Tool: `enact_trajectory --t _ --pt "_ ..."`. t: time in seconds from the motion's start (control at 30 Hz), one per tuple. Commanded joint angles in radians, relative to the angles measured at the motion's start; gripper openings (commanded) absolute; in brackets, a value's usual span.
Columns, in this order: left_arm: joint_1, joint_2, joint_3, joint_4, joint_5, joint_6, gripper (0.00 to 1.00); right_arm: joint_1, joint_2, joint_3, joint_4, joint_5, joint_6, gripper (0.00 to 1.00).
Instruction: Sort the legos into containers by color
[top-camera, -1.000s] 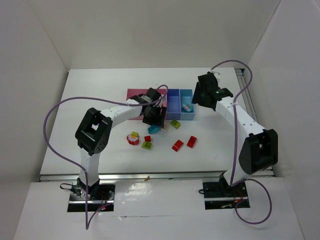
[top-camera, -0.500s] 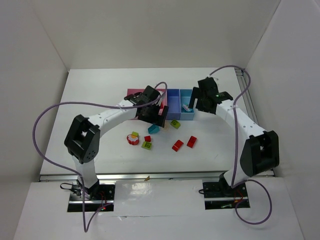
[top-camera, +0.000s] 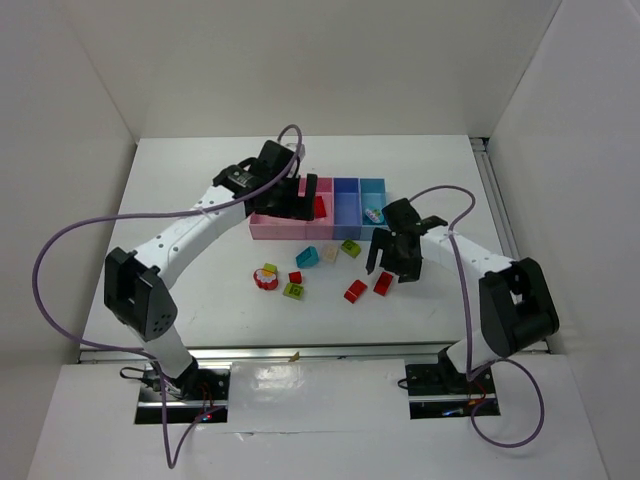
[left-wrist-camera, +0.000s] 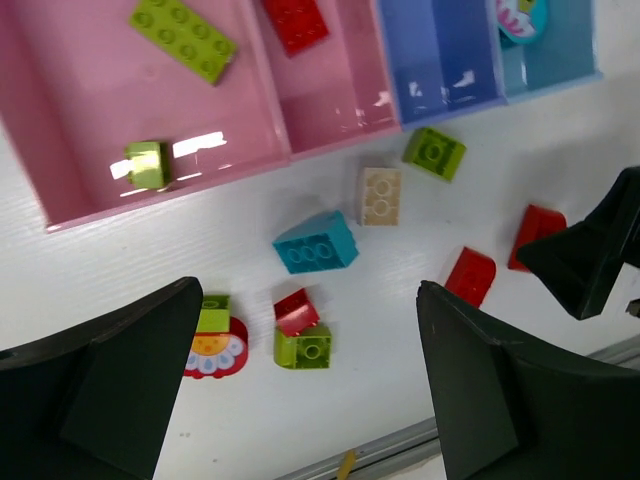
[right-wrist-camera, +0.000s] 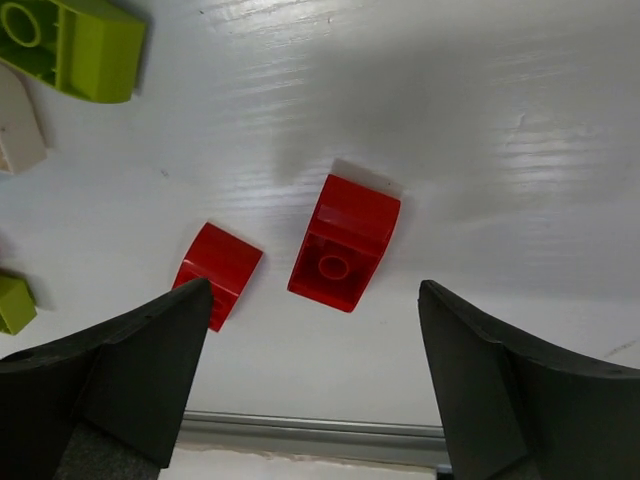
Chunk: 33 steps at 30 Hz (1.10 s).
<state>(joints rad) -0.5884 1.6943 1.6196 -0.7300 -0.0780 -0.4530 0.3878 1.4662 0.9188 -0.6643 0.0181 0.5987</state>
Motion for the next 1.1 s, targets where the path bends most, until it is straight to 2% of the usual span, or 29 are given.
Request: enact_trajectory --t 0.0,0.2,0.23,0.4,0.5,0.63,0.67,0.77,0.87,1.07 --pt "0.029 -0.039 0.028 -0.04 -0.042 -0.042 0.99 0.02 0.06 -0.009 0.051 -0.043 0.036 0.88" --pt "0.074 -0.061 0.028 -0.062 0.0 -0.067 0.98 0.029 0.088 -0.009 0.084 0.0 0.055 0.77" --pt "0.075 -0.061 0.028 -0.071 0.012 -0.078 0.98 0.029 0.104 -0.009 0.084 0.0 0.055 0.72" --pt "0.131 -0.111 -0.015 -0.086 -0.011 -0.116 0.94 0.06 0.126 0.011 0.075 0.039 0.064 0.61" --pt "0.169 -0.133 -0.038 -0.105 -0.011 -0.138 0.91 0.072 0.117 0.011 0.075 0.039 0.064 0.5" --pt "0.196 -0.159 -0.063 -0.105 0.03 -0.138 0.91 0.085 0.137 0.041 0.046 0.074 0.055 0.4" --pt "0.205 -0.159 -0.072 -0.095 0.043 -0.138 0.91 0.085 0.128 0.052 0.026 0.089 0.055 0.34" --pt "0.214 -0.168 -0.083 -0.095 0.043 -0.138 0.91 0.097 0.085 0.141 -0.009 0.154 0.032 0.33" --pt "0.235 -0.168 -0.141 -0.095 0.03 -0.157 0.94 0.097 0.072 0.271 0.0 0.123 -0.036 0.33" --pt "0.308 -0.212 -0.326 -0.08 0.129 -0.194 0.91 0.106 0.259 0.573 0.025 0.063 -0.12 0.33"
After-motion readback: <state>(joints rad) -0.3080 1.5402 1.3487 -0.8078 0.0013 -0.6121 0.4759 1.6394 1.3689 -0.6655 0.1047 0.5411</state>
